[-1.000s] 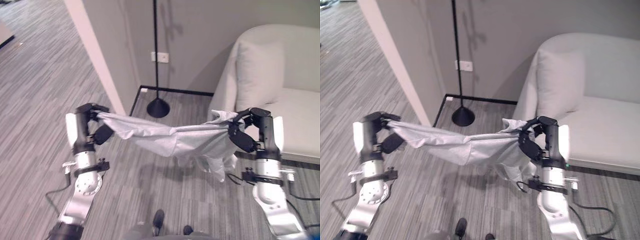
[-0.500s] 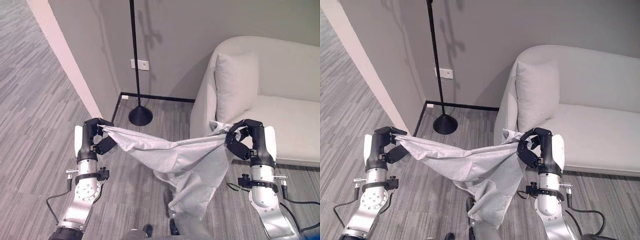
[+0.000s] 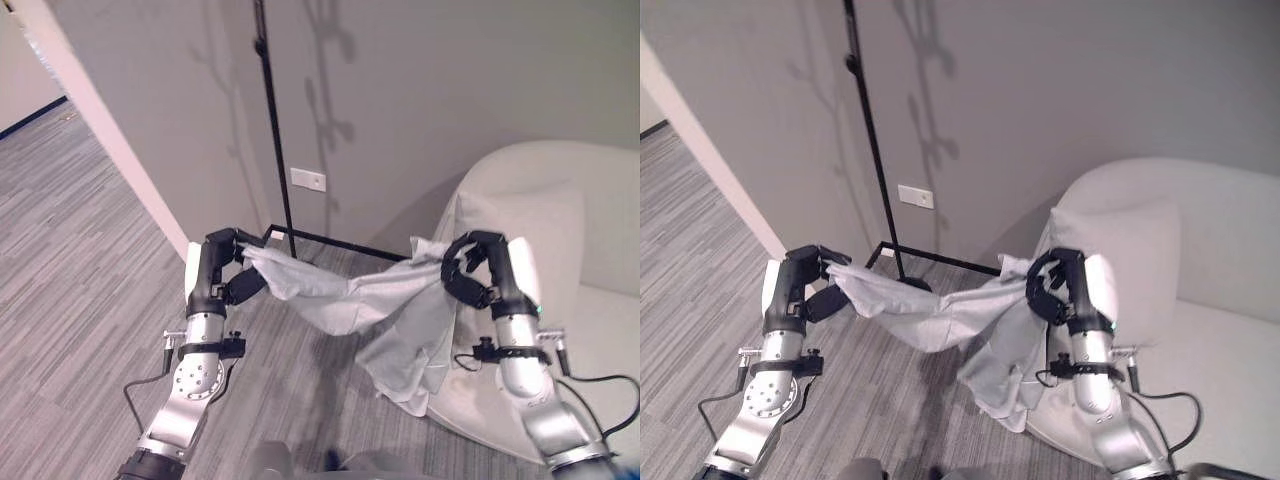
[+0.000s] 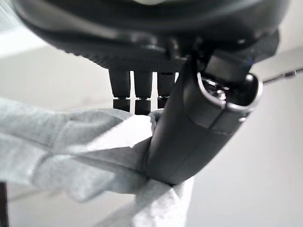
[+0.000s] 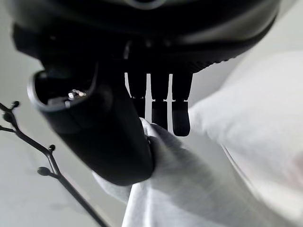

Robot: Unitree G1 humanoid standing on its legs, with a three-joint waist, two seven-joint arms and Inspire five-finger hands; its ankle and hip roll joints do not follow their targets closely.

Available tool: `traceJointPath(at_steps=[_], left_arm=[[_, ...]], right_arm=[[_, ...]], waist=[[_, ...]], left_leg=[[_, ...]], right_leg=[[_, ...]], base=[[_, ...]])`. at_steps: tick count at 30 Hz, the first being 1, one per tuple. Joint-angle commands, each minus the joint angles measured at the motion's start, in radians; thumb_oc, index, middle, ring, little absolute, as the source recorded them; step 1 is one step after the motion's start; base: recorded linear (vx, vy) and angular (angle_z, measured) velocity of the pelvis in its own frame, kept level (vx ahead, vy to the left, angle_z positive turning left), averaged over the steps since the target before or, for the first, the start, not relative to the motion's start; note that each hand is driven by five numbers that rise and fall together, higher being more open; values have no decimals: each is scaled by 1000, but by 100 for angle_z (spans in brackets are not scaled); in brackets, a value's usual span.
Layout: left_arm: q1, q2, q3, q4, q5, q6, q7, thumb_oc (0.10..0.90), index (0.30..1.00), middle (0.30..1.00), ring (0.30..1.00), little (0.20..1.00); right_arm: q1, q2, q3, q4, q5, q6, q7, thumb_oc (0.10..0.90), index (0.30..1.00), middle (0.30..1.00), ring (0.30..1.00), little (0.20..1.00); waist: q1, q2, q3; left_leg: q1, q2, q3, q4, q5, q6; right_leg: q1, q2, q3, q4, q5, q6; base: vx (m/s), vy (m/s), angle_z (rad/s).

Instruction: Hang the clothes on the sofa on the clothes rack.

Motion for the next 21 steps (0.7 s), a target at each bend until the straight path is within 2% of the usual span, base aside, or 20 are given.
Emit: traceJointPath(at_steps=[1,2,5,6,7,8,12,13,14,15,16,17,18,20,21], left_arm=[[-59,61,58,-92,-5,-84,32,400,300,300,300,300],[-63,59,58,-90,-3,-81,33,400,300,300,300,300],[-63,59,58,-90,-3,-81,33,400,300,300,300,300],[-78,64,56,-85,7,-78,44,400,300,300,300,300],[-84,66,57,-83,14,-77,47,400,300,300,300,300],[-91,71,56,-84,25,-75,51,400,300,300,300,300],[-100,78,57,-79,37,-76,55,400,300,300,300,300],[-99,95,69,-90,53,-68,65,400,300,300,300,300],[-99,95,69,-90,53,-68,65,400,300,300,300,300],[-99,109,84,-99,68,-65,72,400,300,300,300,300],[-98,109,85,-100,68,-64,72,400,300,300,300,300],[-93,118,105,-116,77,-61,84,400,300,300,300,300],[-88,120,109,-117,83,-57,86,400,300,300,300,300],[-86,117,109,-114,103,-56,86,400,300,300,300,300],[-86,117,108,-114,103,-56,86,400,300,300,300,300]], right_arm=[[-93,-38,-47,-88,-1,-95,-36,400,300,300,300,300],[-108,-37,-39,-84,-9,-90,-34,400,300,300,300,300],[-109,-37,-38,-84,-9,-90,-34,400,300,300,300,300],[-138,-35,-25,-80,-18,-87,-34,400,300,300,300,300],[-148,-31,-22,-80,-16,-87,-34,400,300,300,300,300],[-146,-31,-14,-80,-24,-79,-12,400,300,300,300,300],[-110,-23,-29,-75,-43,-73,12,400,300,300,300,300],[-107,-23,-29,-61,-52,-61,15,400,300,300,300,300],[-107,-23,-29,-61,-52,-61,15,400,300,300,300,300],[-113,-23,-25,-51,-68,-57,20,400,300,300,300,300],[-114,-23,-24,-50,-68,-57,20,400,300,300,300,300],[-124,-18,-14,-49,-87,-54,20,400,300,300,300,300],[-122,-10,-13,-51,-90,-56,24,400,300,300,300,300],[-104,-6,-17,-66,-83,-66,28,400,300,300,300,300],[-103,-6,-18,-67,-82,-66,29,400,300,300,300,300]], waist=[[30,-29,-66],[34,-26,-66],[32,-28,-62],[44,-21,-65],[43,-21,-66],[56,-23,-89],[59,-26,-122],[72,-25,-138],[72,-26,-138],[81,-17,-134],[82,-19,-133],[93,-11,-120],[96,-13,-116],[83,-26,-111],[81,-26,-113]], left_leg=[[132,-153,7,-397,164,21],[145,-158,-10,-483,199,18],[157,-160,-11,-500,208,18],[129,-160,-62,-558,267,4],[131,-155,-76,-585,292,-3],[158,-141,-106,-619,298,0],[211,-148,-75,-648,290,15],[255,-160,-59,-664,277,35],[255,-160,-58,-665,278,35],[292,-171,-54,-677,269,54],[292,-173,-52,-679,271,54],[317,-175,-53,-684,269,73],[325,-177,-64,-693,271,77],[332,-183,-117,-705,283,67],[332,-182,-119,-706,281,66]], right_leg=[[183,-65,30,-332,94,139],[194,-69,22,-329,87,138],[199,-71,21,-329,86,138],[215,-68,25,-315,70,135],[220,-70,22,-302,61,134],[245,-99,38,-282,46,151],[258,-141,30,-260,50,180],[226,-165,27,-162,72,204],[224,-165,28,-159,70,204],[180,-189,4,-28,121,221],[171,-191,7,-11,113,222],[118,-212,-27,118,156,222],[92,-197,-29,152,139,207],[59,-88,26,107,35,176],[61,-87,24,105,35,174]], base=[[148,186,11],[97,103,0],[53,57,-10],[163,176,-48],[467,540,-34],[467,534,19],[303,376,-11],[275,368,-6],[264,423,-23],[90,192,-44],[133,340,-5],[50,178,14],[72,166,21],[4,-30,27],[-10,-80,52]])
